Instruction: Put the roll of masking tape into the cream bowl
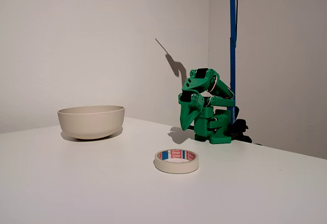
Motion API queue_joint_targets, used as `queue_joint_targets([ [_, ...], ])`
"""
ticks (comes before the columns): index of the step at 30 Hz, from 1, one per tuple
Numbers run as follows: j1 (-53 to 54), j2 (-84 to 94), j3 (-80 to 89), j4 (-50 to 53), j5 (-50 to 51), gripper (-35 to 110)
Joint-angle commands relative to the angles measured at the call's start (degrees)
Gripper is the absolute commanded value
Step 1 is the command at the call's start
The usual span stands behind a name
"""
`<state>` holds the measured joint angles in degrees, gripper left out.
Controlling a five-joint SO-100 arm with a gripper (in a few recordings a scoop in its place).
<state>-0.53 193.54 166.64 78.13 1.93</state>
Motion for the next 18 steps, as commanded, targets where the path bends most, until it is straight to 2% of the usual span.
queue_joint_targets([
  [1,-1.2,-1.5,-0.4,-2.7,0.5,-8],
  [9,-6.3,-29.1,-12.1,-12.0,2.9,-8],
  [13,-8.6,-44.9,-23.8,-11.5,4.5,-8],
  [18,-10.8,-56.2,-31.3,-12.7,5.8,-8],
])
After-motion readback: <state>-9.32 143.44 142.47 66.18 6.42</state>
